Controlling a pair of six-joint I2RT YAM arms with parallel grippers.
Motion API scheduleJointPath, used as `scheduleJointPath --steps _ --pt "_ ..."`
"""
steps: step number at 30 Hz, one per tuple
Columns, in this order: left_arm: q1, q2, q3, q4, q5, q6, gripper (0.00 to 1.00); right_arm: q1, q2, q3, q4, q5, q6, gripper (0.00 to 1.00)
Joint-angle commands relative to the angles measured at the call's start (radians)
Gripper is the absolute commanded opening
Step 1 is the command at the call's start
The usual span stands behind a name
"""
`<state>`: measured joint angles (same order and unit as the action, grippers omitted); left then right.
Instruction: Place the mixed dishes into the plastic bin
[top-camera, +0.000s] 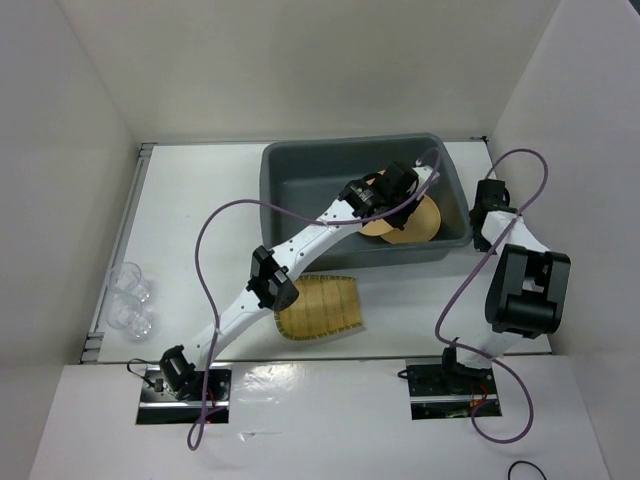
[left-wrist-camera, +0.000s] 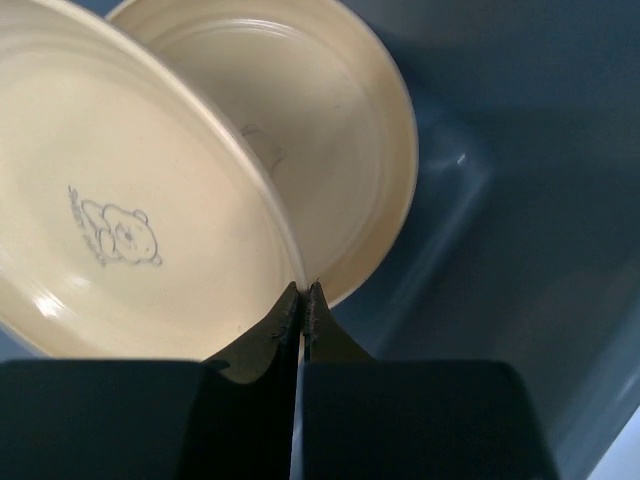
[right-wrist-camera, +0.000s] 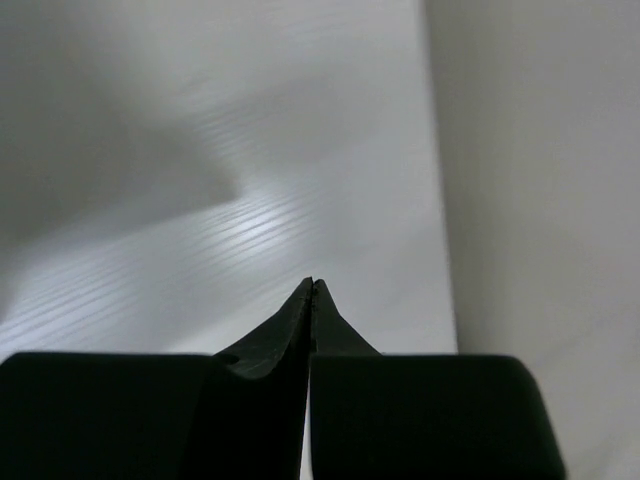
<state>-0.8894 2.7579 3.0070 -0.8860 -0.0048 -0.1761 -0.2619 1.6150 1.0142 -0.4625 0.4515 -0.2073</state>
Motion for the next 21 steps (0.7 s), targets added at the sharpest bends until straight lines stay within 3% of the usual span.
scheduleJointPath --steps 1,9,11,13,15,16,19,21 --pt "-0.006 0.002 0.036 0.045 0.061 0.036 0.0 0.105 -0.072 -0.028 -0.054 -0.106 -0.014 0.0" --pt "-0.006 0.002 0.027 0.015 0.071 0.036 0.02 0.233 -0.148 -0.057 -0.082 -0.065 -0.004 0.0" --pt "-0.006 0.002 0.027 0.015 0.071 0.036 0.29 0.233 -0.158 -0.066 -0.091 -0.028 -0.004 0.0" --pt "-0.006 0.002 0.027 0.006 0.071 0.027 0.41 0.243 -0.17 -0.075 -0.091 -0.019 0.02 0.0" --pt "-0.016 0.002 0.027 0.005 0.071 0.027 0.71 0.243 -0.179 -0.086 -0.105 -0.008 0.02 0.0" --pt "-0.016 0.002 0.027 -0.004 0.071 0.027 1.0 0.243 -0.188 -0.086 -0.105 0.013 0.038 0.0" --pt "-0.025 -0.02 0.027 -0.024 -0.024 0.015 1.0 0.243 -0.199 -0.086 -0.096 0.049 0.048 0.0" --pt "-0.025 -0.055 0.047 -0.073 -0.222 -0.02 1.0 0.243 -0.199 -0.114 -0.067 0.076 0.059 0.0"
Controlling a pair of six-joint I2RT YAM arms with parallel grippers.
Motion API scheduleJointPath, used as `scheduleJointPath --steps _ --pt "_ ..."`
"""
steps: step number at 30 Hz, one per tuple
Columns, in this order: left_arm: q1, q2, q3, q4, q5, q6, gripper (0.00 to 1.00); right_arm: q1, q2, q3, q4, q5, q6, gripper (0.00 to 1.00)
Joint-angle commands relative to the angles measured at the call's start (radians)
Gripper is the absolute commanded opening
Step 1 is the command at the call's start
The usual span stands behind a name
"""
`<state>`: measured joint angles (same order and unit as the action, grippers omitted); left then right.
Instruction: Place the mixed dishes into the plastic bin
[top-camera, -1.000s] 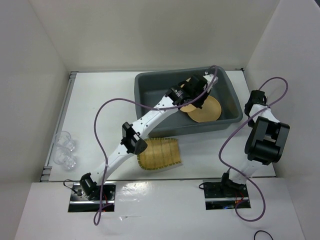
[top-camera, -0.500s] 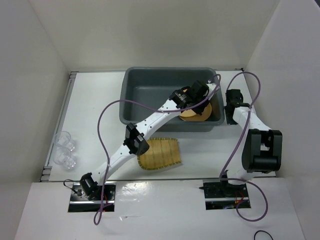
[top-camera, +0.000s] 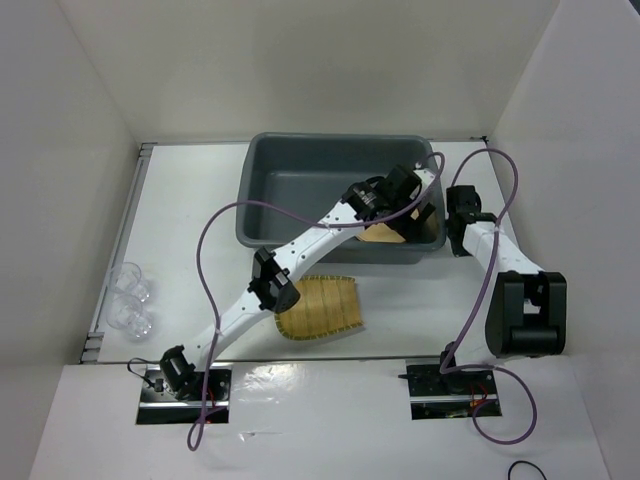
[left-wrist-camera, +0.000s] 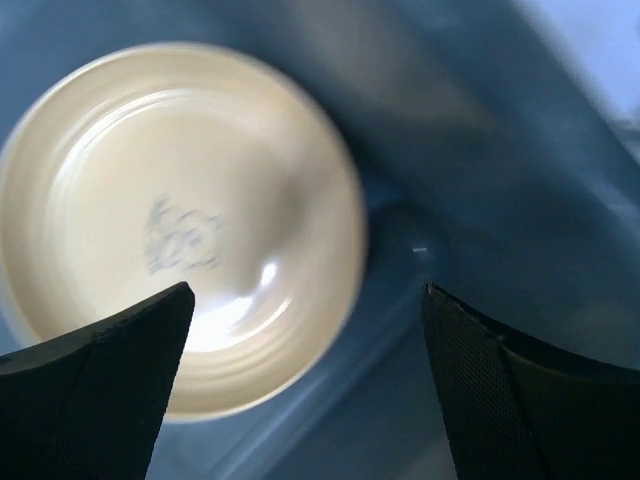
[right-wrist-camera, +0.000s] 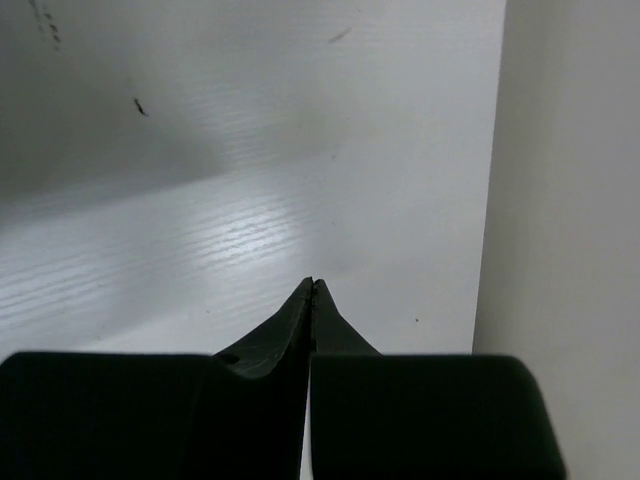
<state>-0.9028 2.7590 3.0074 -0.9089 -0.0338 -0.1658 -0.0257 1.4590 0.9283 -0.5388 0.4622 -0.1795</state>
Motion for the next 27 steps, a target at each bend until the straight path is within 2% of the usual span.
scheduleJointPath --steps 1,2,3,5,7,8,9,10,11,13,15,17,18,20,21,23,24,25,27 --pt "-0.011 -0.071 0.056 -0.073 -0.274 -0.041 1.0 0.007 -0.043 -0.028 0.02 0.081 0.04 0.0" --pt "-0.011 -0.105 0.065 -0.099 -0.361 -0.058 1.0 0.016 -0.043 -0.028 0.02 0.099 0.04 0.0" --pt "-0.011 -0.122 0.065 -0.154 -0.541 -0.102 1.0 0.017 -0.043 -0.028 0.029 0.124 0.052 0.0" --pt "0.024 -0.185 0.084 -0.249 -0.648 -0.167 1.0 0.017 -0.043 -0.037 0.03 0.144 0.061 0.0" --pt "0.094 -0.264 0.116 -0.345 -0.547 -0.389 1.0 0.017 -0.043 -0.037 0.039 0.162 0.07 0.0" --pt "0.208 -0.292 0.116 -0.393 -0.434 -0.476 1.0 0.017 -0.043 -0.037 0.039 0.162 0.071 0.0" --pt "0.252 -0.33 0.087 -0.393 -0.215 -0.541 1.0 0.017 -0.043 -0.037 0.039 0.162 0.071 0.0" --pt "0.274 -0.399 0.015 -0.393 -0.195 -0.56 1.0 0.017 -0.043 -0.037 0.039 0.174 0.071 0.0" --pt "0.274 -0.429 0.005 -0.393 -0.205 -0.56 1.0 0.017 -0.043 -0.037 0.039 0.185 0.08 0.0" --pt "0.223 -0.518 -0.037 -0.393 -0.322 -0.526 1.0 0.017 -0.066 -0.037 0.039 0.196 0.08 0.0" --pt "0.188 -0.579 -0.193 -0.393 -0.333 -0.543 1.0 0.017 -0.083 -0.037 0.048 0.196 0.08 0.0" --pt "0.17 -0.685 -0.333 -0.393 -0.359 -0.625 1.0 0.026 -0.097 -0.048 0.039 0.185 0.059 0.0" --pt "0.17 -0.772 -0.489 -0.393 -0.37 -0.667 1.0 0.026 -0.109 -0.048 0.022 0.185 0.058 0.0" --pt "0.157 -0.861 -0.635 -0.366 -0.379 -0.742 1.0 0.053 -0.135 -0.097 -0.001 0.216 0.058 0.0" --pt "0.138 -0.966 -0.81 -0.336 -0.394 -0.742 1.0 0.064 -0.162 -0.123 -0.001 0.228 0.058 0.0" --pt "0.116 -1.091 -1.021 -0.164 -0.378 -0.761 1.0 0.064 -0.184 -0.134 -0.01 0.239 0.058 0.0" --pt "0.116 -1.221 -1.132 -0.045 -0.352 -0.781 1.0 0.064 -0.193 -0.134 -0.01 0.239 0.058 0.0" --pt "0.116 -1.283 -1.338 0.003 -0.289 -0.843 1.0 0.078 -0.203 -0.134 0.009 0.269 0.069 0.0" --pt "0.116 -1.436 -1.515 0.077 -0.241 -0.94 1.0 0.115 -0.194 -0.152 0.023 0.297 0.078 0.0"
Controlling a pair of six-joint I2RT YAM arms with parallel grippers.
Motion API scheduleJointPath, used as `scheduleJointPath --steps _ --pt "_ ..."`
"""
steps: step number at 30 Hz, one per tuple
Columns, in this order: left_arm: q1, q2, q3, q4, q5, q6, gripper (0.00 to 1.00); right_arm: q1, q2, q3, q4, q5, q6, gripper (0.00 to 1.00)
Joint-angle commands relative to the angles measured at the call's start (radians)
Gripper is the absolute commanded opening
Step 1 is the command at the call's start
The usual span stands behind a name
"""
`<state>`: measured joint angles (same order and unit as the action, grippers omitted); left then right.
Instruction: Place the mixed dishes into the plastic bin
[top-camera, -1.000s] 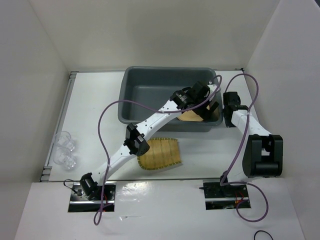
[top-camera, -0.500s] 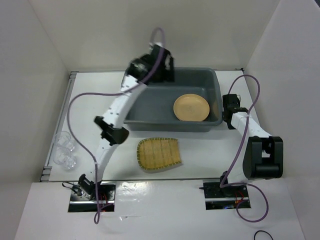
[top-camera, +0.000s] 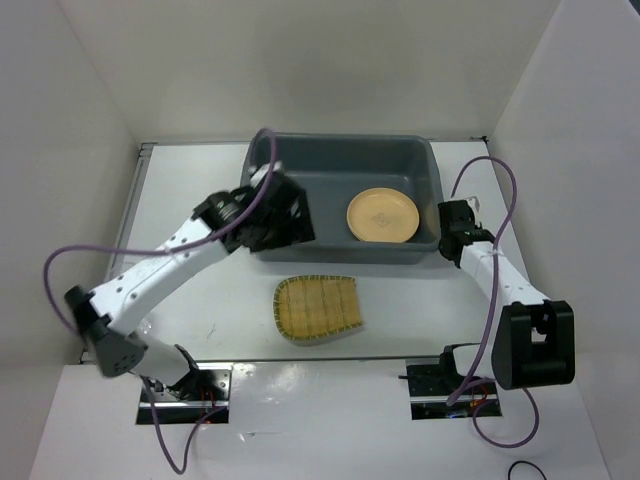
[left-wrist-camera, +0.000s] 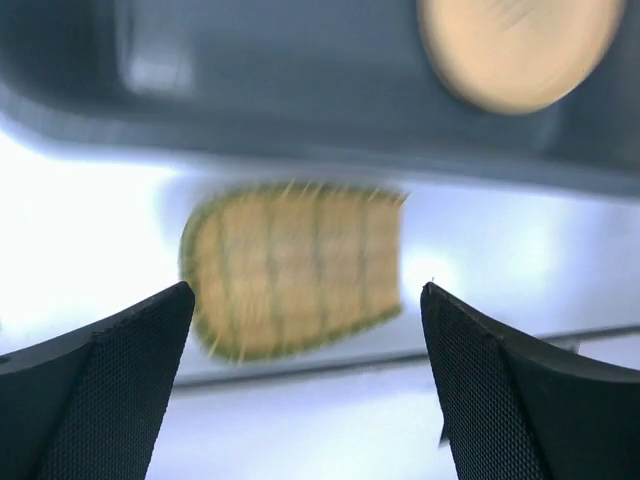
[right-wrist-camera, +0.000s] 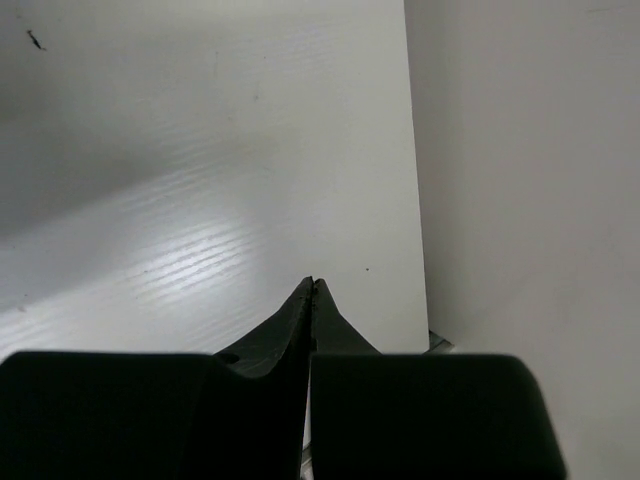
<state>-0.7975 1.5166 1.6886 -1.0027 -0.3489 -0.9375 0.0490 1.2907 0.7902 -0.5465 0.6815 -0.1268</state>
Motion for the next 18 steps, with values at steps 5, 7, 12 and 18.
scheduleJointPath --steps 5,7,12,18 --pt "0.011 -0.326 -0.499 0.214 0.213 -0.251 1.0 0.088 -0.014 -0.023 0.052 0.125 0.049 0.0" --pt "0.001 -0.337 -0.572 0.257 0.26 -0.241 1.0 0.107 -0.014 -0.023 0.053 0.125 0.049 0.0" --pt "0.001 -0.325 -0.739 0.395 0.401 -0.221 1.0 0.147 -0.014 -0.023 0.062 0.144 0.058 0.0" --pt "0.001 -0.236 -0.877 0.48 0.447 -0.198 1.0 0.147 -0.024 -0.023 0.062 0.144 0.058 0.0"
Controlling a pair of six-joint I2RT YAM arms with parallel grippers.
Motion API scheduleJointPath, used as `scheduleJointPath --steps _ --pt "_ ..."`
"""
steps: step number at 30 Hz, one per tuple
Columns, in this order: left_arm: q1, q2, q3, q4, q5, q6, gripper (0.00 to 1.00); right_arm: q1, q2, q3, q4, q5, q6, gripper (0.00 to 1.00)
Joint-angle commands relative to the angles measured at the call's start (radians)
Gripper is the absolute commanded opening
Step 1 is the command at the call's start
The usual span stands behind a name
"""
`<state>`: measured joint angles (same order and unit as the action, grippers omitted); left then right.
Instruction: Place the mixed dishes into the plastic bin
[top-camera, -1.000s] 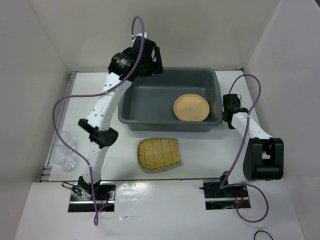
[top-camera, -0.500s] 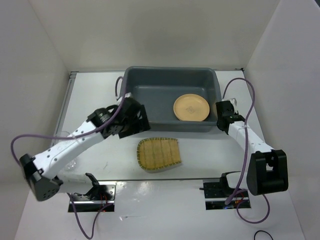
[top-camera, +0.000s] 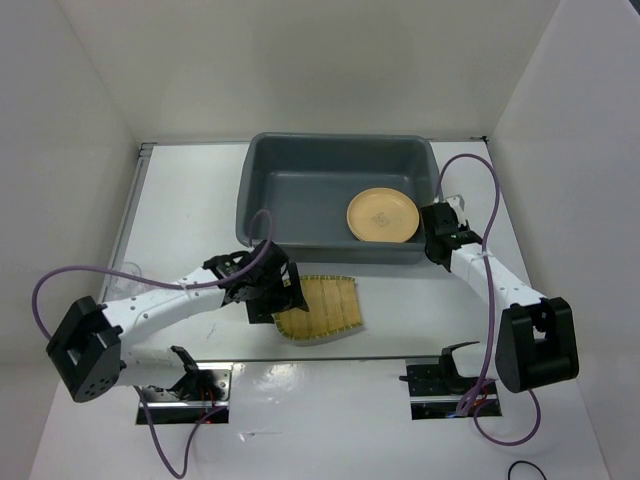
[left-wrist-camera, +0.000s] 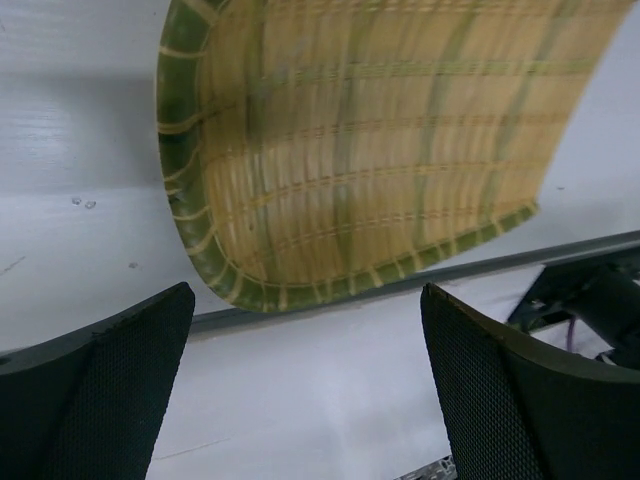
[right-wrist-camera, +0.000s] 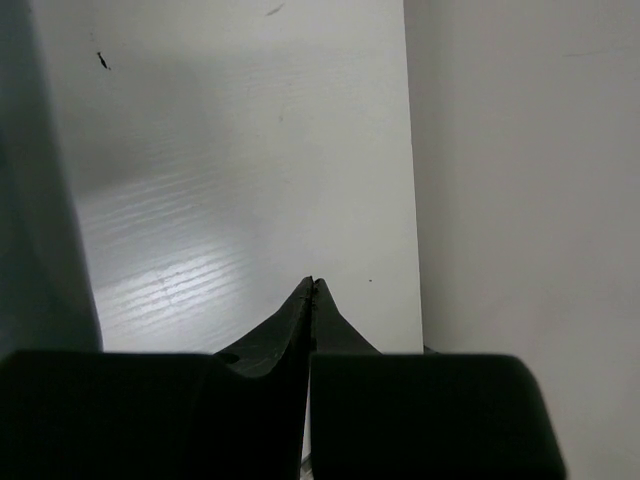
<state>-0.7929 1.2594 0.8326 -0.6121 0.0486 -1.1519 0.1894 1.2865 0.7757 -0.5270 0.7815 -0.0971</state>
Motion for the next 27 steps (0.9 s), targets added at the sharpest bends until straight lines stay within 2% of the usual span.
scheduleJointPath --steps 1,13,16,17,18,21,22,25,26,27 --pt "-0.003 0.021 -0.038 0.103 0.05 0.026 1.0 0.007 -0.019 -0.009 0.042 0.044 0.028 0.0" --pt "-0.003 0.199 -0.132 0.278 0.089 0.103 1.0 0.007 -0.029 -0.018 0.042 0.044 0.028 0.0" --pt "-0.003 0.208 -0.141 0.321 0.114 0.124 0.94 0.007 -0.029 -0.018 0.042 0.044 0.028 0.0" --pt "-0.003 0.209 -0.141 0.321 0.123 0.138 0.89 0.007 -0.029 -0.018 0.042 0.044 0.028 0.0" --pt "-0.003 0.209 -0.141 0.331 0.132 0.153 0.73 0.007 -0.029 -0.018 0.042 0.044 0.028 0.0" --pt "-0.014 0.23 -0.11 0.305 0.132 0.193 0.43 0.007 -0.029 -0.018 0.042 0.044 0.028 0.0" --pt "-0.025 0.23 -0.099 0.278 0.132 0.202 0.27 0.007 -0.029 -0.018 0.042 0.044 0.028 0.0" --pt "-0.046 0.256 -0.055 0.233 0.132 0.233 0.04 0.007 -0.029 -0.018 0.042 0.044 0.028 0.0" --pt "-0.061 0.256 -0.041 0.223 0.132 0.242 0.0 0.007 -0.029 -0.018 0.042 0.044 0.028 0.0" --pt "-0.071 0.256 -0.009 0.21 0.132 0.26 0.0 0.007 -0.029 -0.018 0.051 0.056 0.028 0.02"
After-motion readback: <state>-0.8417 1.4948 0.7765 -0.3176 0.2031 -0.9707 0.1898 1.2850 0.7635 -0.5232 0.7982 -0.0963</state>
